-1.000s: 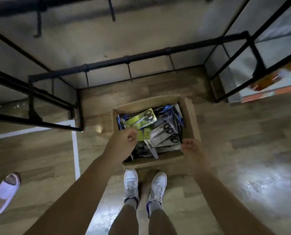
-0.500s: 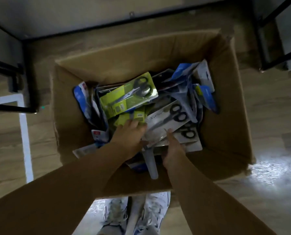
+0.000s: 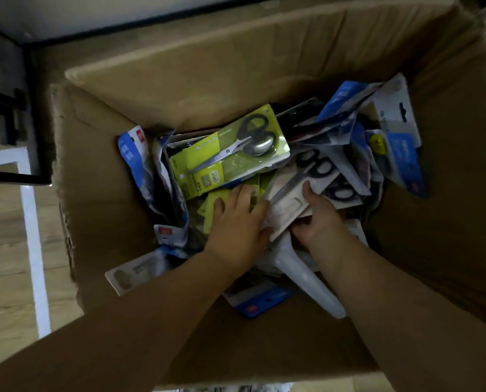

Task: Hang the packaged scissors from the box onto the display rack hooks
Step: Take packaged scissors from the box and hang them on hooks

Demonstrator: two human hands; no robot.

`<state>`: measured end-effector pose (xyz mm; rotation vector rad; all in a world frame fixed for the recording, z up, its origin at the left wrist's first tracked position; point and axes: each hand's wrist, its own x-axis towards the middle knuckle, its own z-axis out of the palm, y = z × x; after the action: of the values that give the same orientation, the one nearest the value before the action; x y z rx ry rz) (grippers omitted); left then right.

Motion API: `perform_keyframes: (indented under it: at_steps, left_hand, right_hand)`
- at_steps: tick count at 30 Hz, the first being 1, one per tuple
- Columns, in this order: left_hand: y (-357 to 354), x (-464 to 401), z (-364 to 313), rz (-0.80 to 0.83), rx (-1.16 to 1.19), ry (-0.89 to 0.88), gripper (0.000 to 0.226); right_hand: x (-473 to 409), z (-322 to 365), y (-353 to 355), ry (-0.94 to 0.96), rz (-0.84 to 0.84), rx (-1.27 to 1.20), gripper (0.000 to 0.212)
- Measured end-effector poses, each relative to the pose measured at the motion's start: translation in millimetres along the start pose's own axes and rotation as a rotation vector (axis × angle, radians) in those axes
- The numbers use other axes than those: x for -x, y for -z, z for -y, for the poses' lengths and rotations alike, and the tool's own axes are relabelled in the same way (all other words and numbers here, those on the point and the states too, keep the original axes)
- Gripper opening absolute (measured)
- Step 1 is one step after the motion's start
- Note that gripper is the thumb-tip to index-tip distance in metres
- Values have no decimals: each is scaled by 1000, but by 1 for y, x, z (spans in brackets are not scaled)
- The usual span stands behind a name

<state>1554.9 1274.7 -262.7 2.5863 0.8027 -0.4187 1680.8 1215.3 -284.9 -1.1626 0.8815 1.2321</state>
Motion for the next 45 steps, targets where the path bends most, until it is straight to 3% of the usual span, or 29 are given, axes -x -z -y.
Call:
perform_keyframes:
  at_steps: [3, 6, 9, 15, 18, 21, 23, 25, 28, 31, 36, 41, 45]
  left_hand:
    - [1, 0, -1, -18, 12, 6, 48]
    - [4, -2, 5, -48, 62, -14, 48]
    - [4, -4, 11, -35, 96, -44, 49]
    - [3, -4, 19, -87, 83, -61, 46]
    - [3, -5, 28, -88, 112, -103, 44]
    - [6, -2, 31, -61, 128, -142, 45]
    - [18, 2, 27, -36, 255, -93, 51]
    - [45, 6, 17, 59, 542, 64, 54]
    - [88, 11, 5, 186, 874, 310, 43]
    - [126, 27, -5, 231, 815, 357, 46]
    - [191, 65, -31, 289, 781, 403, 51]
    - [274, 92, -59, 173, 792, 427, 61]
    - [366, 121, -95, -45, 807, 378, 71]
  right_hand:
    - [0, 3, -18, -17, -73, -22, 48]
    - [1, -1, -19, -14, -6, -67, 45]
    - [-3, 1, -10, -5, -13, -76, 30]
    - [-9, -10, -30, 122, -206, 3, 28]
    - [-6, -10, -32, 114, -62, -2, 23]
    - [-5, 2, -26, 145, -73, 91, 23]
    - [2, 8, -18, 165, -105, 189, 16]
    - [18, 5, -6, 170, -125, 227, 33]
    - [55, -5, -1, 114, -209, 215, 39]
    - [109, -5, -14, 91, -368, 172, 40]
    - [208, 12, -39, 139, -480, 243, 47]
    - [319, 36, -68, 245, -322, 305, 48]
    - [425, 61, -78, 394, -106, 438, 25]
